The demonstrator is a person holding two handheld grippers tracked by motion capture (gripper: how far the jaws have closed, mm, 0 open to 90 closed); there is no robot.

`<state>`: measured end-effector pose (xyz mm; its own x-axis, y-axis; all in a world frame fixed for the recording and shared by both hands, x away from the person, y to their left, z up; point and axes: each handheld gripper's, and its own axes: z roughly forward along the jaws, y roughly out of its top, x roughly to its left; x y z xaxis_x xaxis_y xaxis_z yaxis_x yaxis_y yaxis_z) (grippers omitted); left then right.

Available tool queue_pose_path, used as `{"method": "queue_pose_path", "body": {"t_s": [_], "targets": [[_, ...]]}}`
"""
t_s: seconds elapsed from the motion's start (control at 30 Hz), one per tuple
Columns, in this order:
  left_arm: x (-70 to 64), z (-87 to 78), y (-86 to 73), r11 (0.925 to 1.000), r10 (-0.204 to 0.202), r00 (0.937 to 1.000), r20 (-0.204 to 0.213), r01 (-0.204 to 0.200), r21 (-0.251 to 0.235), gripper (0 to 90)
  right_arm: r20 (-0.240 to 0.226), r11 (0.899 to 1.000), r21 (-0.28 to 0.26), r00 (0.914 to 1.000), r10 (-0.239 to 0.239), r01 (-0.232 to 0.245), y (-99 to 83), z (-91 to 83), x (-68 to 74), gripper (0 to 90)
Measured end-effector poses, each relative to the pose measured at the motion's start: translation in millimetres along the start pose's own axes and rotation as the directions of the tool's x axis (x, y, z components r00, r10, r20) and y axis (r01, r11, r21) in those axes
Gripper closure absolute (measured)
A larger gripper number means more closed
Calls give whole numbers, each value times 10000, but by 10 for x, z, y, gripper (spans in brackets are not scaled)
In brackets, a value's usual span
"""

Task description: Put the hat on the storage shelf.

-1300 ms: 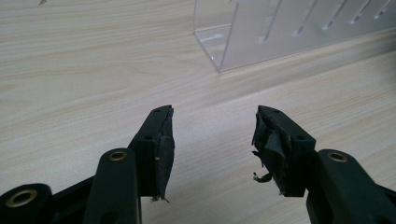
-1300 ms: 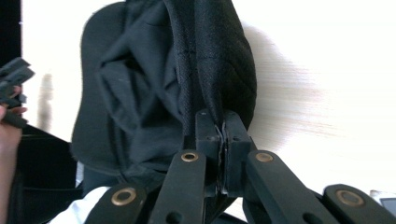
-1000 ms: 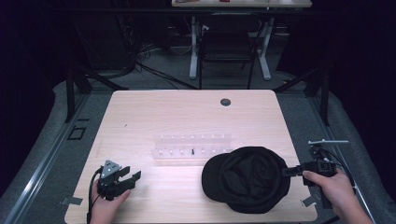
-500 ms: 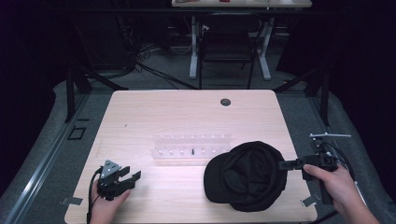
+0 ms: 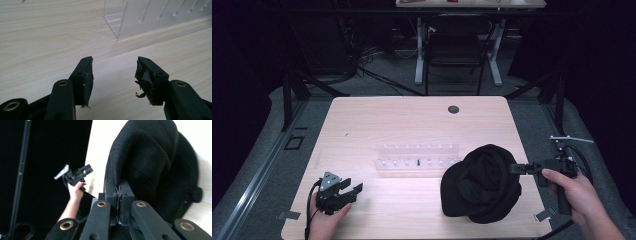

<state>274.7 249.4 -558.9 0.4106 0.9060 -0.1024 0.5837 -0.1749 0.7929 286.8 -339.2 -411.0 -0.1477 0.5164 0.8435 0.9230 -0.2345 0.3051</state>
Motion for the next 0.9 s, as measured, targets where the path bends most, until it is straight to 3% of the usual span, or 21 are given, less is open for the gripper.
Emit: {"method": "queue_pose_path", "body": {"t_s": [0.27, 0.53, 0.6, 0.63, 0.9], "targets": [[-1, 0, 0, 10000, 1, 10000, 10, -1, 19, 474, -494, 9998, -107, 9986, -195, 190, 22, -59, 144, 882], [-2, 3, -1, 10000, -6, 10000, 19, 6, 20, 474, -636, 9974, -595, 9970, -439, 402, 56, -103, 275, 883], [-2, 3, -1, 10000, -16, 10000, 24, 16, 24, 474, -641, 9961, -757, 9967, -496, 447, 66, -124, 301, 883], [-2, 3, -2, 10000, -14, 10000, 19, 14, 17, 474, -411, 9974, 230, 9968, -679, 689, 100, -214, 307, 883], [-5, 8, -2, 10000, -10, 10000, 32, 10, 42, 474, -189, 9962, -236, 9962, -848, 843, 156, -317, 396, 883]]}}
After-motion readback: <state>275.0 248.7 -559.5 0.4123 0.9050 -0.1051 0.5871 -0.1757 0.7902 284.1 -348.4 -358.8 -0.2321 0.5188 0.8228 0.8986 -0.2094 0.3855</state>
